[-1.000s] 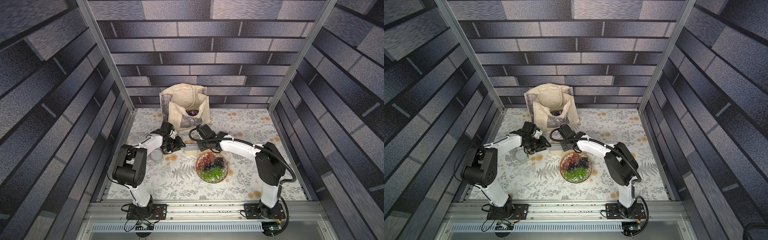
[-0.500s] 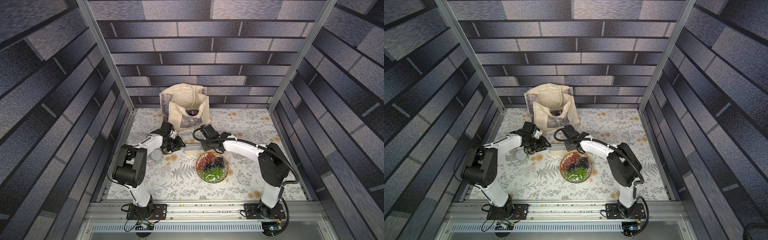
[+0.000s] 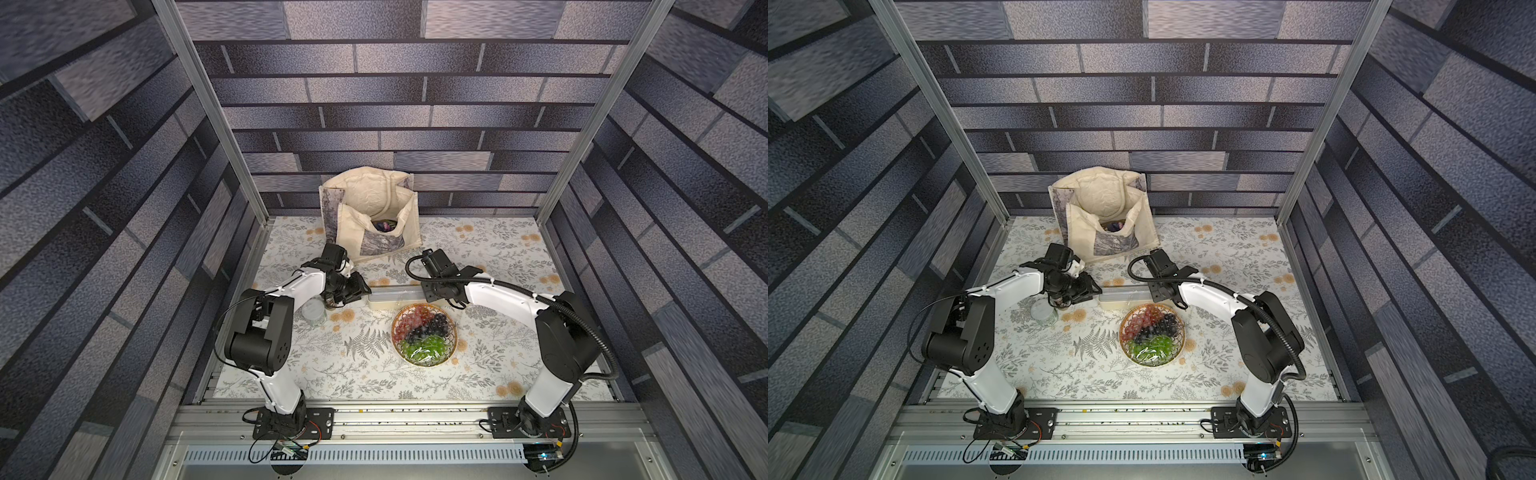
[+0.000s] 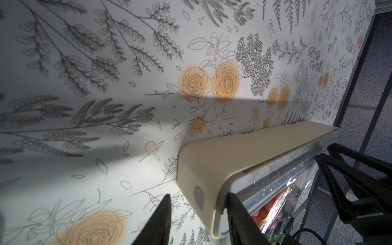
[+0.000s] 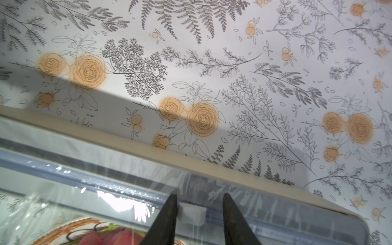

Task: Wrap the plate with plastic wrap
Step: Tear off the plastic wrap from the plastic wrap cutting box.

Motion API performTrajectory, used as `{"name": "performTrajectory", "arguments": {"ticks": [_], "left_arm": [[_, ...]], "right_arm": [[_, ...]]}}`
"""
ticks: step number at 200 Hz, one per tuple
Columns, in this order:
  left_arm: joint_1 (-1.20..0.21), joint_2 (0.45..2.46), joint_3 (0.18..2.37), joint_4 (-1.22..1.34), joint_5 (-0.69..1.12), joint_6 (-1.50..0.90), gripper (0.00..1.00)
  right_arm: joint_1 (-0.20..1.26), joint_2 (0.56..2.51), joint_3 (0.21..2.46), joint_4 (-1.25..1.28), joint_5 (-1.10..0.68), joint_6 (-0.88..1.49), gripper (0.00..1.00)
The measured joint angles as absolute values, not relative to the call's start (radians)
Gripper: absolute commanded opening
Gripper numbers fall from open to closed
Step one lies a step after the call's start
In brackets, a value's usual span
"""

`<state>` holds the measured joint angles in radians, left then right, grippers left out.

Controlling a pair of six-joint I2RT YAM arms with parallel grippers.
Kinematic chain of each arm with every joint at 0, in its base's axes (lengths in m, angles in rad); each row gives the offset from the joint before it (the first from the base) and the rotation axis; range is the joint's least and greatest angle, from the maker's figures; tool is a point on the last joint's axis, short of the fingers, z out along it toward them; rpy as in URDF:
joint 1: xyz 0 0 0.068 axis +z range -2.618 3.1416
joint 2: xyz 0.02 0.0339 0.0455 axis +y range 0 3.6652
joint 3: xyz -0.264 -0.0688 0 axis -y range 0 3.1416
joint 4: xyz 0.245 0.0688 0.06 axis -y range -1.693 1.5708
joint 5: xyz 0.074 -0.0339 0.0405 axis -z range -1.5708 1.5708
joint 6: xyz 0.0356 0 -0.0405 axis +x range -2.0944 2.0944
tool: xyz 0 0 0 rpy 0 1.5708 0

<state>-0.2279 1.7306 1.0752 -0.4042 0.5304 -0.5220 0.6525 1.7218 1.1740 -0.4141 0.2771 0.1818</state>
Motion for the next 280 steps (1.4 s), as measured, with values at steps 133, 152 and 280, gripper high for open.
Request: {"name": "performTrajectory", "arguments": {"ticks": [133, 152, 280], "left_arm": [[-0.231, 1.734, 1.087, -0.419, 0.522, -0.519, 0.45], [-0.231, 1.735, 1.088, -0.422, 0.521, -0.519, 0.46], [-0.24, 1.572, 1.076, -0.497, 0.525, -0.508, 0.94]], "right_arm": [[0.44, 1.56, 0.994, -0.443, 0.34, 0.144, 0.39], [0.398, 1.541, 0.975, -0.457, 0.344, 0.144, 0.39], [0.21, 1.253, 0.796, -0.355, -0.13, 0.313, 0.99]]}}
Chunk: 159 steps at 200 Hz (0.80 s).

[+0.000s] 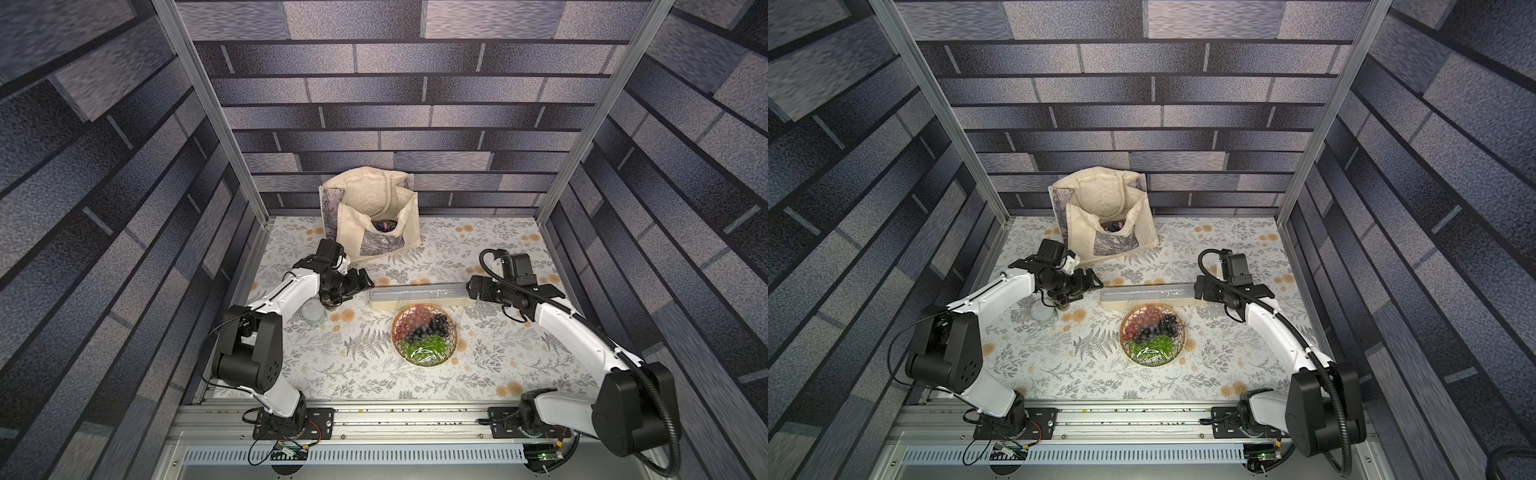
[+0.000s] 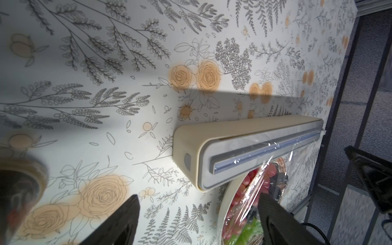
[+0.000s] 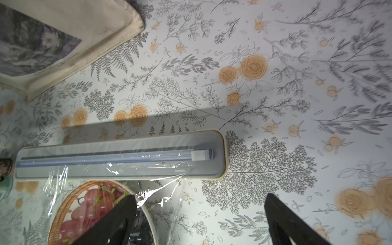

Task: Wrap the plate with plastic wrap
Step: Tear off the plastic wrap from the plastic wrap cutting box, then move the plastic wrap cutting box to the center of the board.

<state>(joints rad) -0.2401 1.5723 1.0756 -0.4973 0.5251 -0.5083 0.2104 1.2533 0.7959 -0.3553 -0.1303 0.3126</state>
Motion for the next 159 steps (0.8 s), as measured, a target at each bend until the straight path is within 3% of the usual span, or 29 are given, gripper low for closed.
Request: {"name": "performTrajectory", "arguments": {"ticks": [72, 159], "left_arm": [[-0.38, 1.634, 0.958, -0.348, 0.656, -0.63, 0.96], [-0.278, 1.829, 1.166, -0.299, 0.675, -0.623, 0.91]], "right_arm": [[0.195, 1.33, 0.611, -0.051, -0.426, 0.537, 1.0], [0.126, 1.571, 0.769, 0.133, -0.487, 0.56, 0.99]]}}
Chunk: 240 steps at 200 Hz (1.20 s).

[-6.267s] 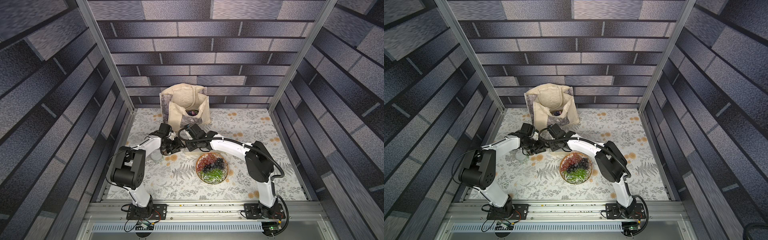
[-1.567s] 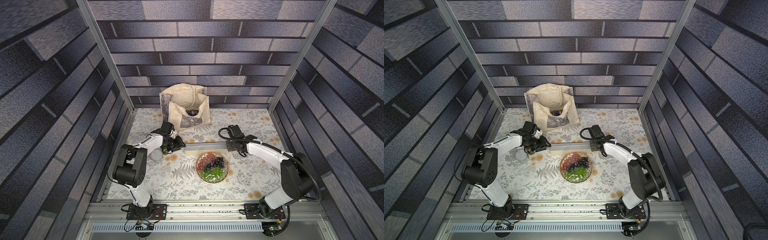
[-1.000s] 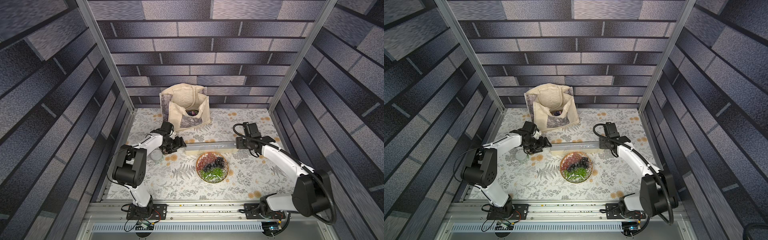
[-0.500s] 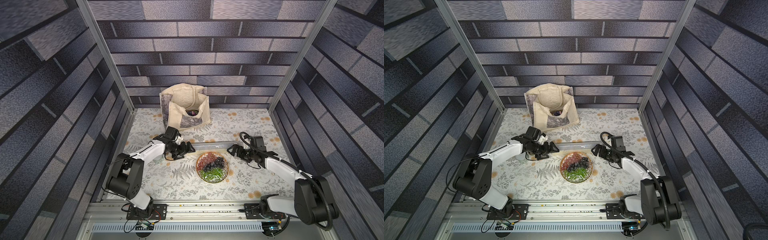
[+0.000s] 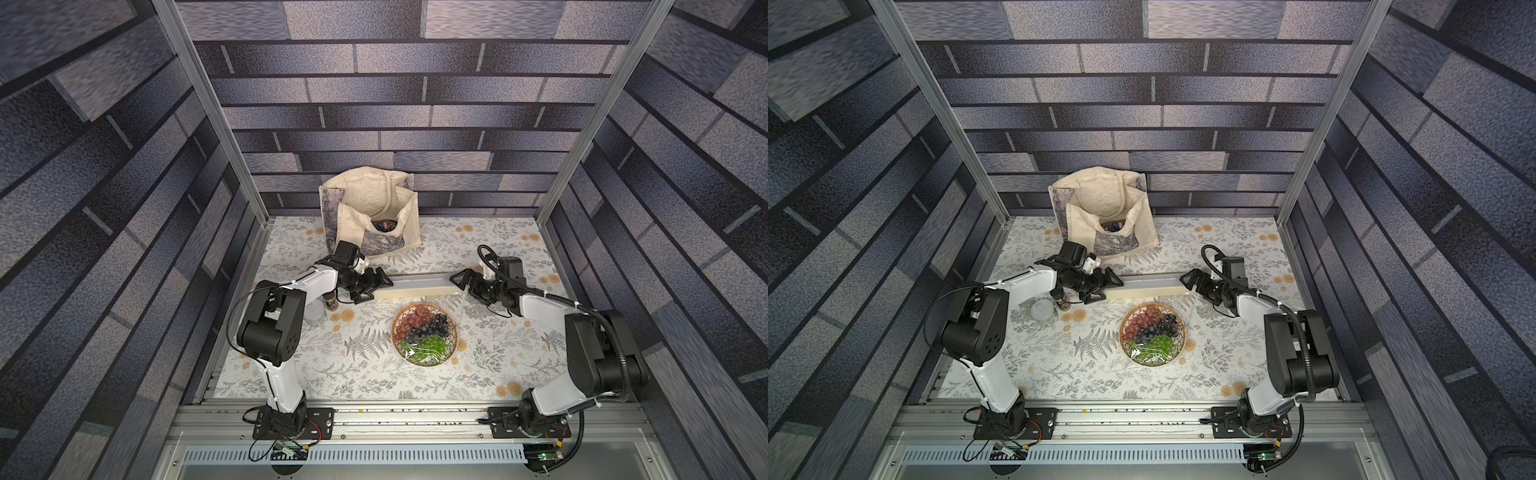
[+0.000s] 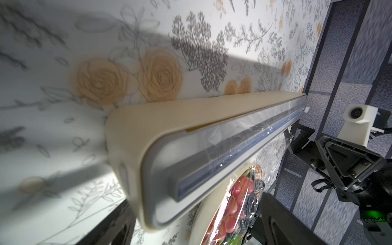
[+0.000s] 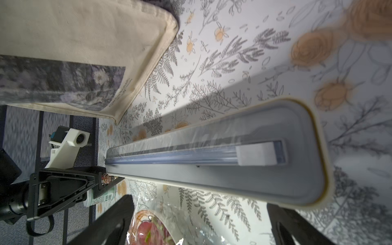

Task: Wrap the plate with plastic wrap
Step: Move the plastic wrap cutting box to the center of the board, then cover the plate with plastic wrap.

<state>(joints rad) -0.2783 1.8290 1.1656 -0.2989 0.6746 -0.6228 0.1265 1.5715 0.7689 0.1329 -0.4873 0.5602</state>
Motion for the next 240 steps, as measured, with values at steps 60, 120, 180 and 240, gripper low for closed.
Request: {"name": "performTrajectory", "arguments": {"ticks": [60, 120, 180, 240], "left_arm": [[-0.3, 1.737, 1.138, -0.351, 0.637, -0.528, 0.88], [-0.525, 1.625, 1.119, -0.347, 0.688, -0.443, 0.86], [-0.567, 1.779, 1.194, -0.344, 0.682, -0.421, 0.86], [-0.561, 1.81, 1.203, -0.344, 0.647, -0.414, 0.86]], "right_arm": [[0.121, 1.352, 0.752, -0.018, -0.447, 0.435, 0.84], [0.22, 1.232, 0.604, 0.024, -0.593, 0.517, 0.71], [0.281, 1.381, 0.603, 0.152, -0.604, 0.606, 0.78], [0.292, 1.44, 0.603, 0.17, -0.605, 0.614, 0.82]]}}
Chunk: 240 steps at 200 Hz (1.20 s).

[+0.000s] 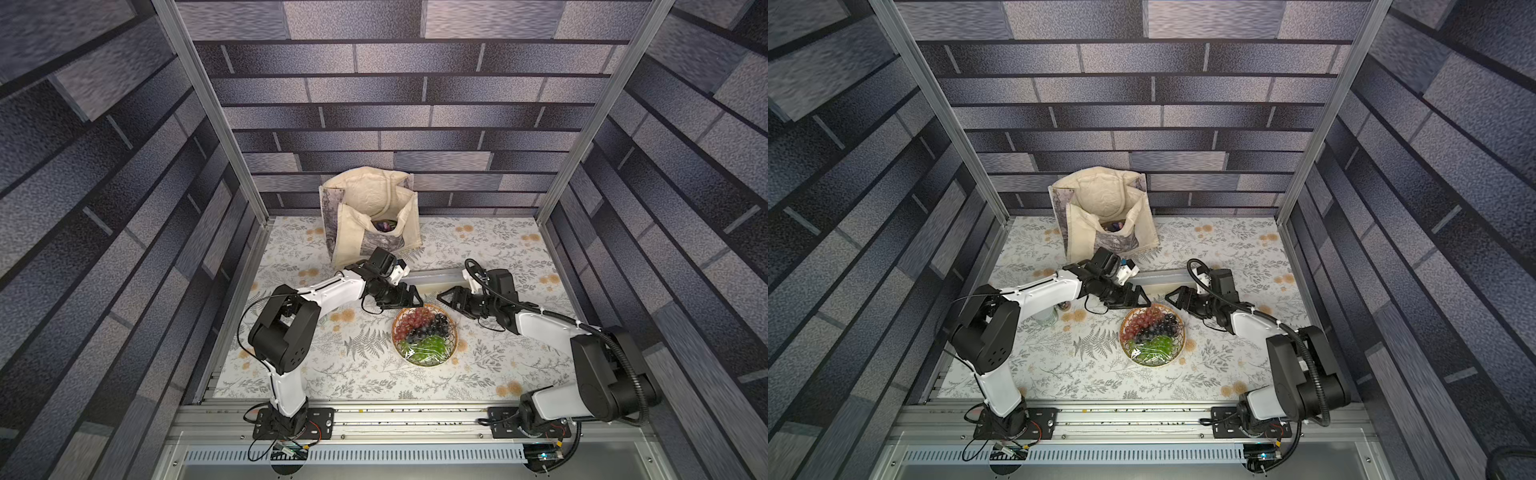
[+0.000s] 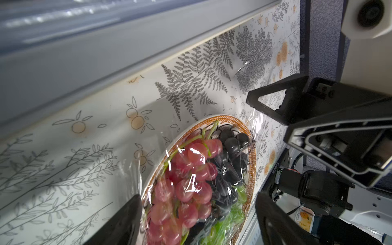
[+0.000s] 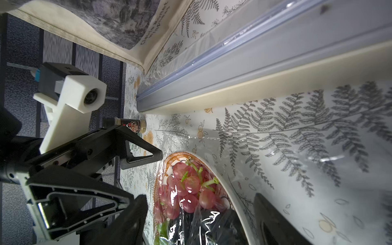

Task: Wrap the plate with plastic wrap
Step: Cover the plate with plastic wrap.

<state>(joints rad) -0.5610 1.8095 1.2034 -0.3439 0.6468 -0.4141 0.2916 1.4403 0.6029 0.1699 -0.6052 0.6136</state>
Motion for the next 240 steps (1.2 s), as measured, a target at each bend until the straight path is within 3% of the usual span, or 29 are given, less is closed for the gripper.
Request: {"name": "performTrajectory", "arguments": {"ticks": [110, 170, 202, 240], "left_arm": [[-0.529, 1.829, 1.19, -0.384, 0.651, -0.38, 0.87], [-0.497, 1.828, 1.152, -0.381, 0.651, -0.381, 0.86], [-0.458, 1.827, 1.137, -0.387, 0.65, -0.381, 0.79], [-0.443, 1.827, 1.121, -0.385, 0.652, -0.382, 0.62]], "right_arm": [[0.343, 1.489, 0.566, 0.171, -0.651, 0.632, 0.89], [0.394, 1.502, 0.472, 0.344, -0.693, 0.777, 0.93], [0.4, 1.509, 0.446, 0.408, -0.704, 0.834, 0.93], [0.399, 1.464, 0.458, 0.314, -0.66, 0.794, 0.93]]}}
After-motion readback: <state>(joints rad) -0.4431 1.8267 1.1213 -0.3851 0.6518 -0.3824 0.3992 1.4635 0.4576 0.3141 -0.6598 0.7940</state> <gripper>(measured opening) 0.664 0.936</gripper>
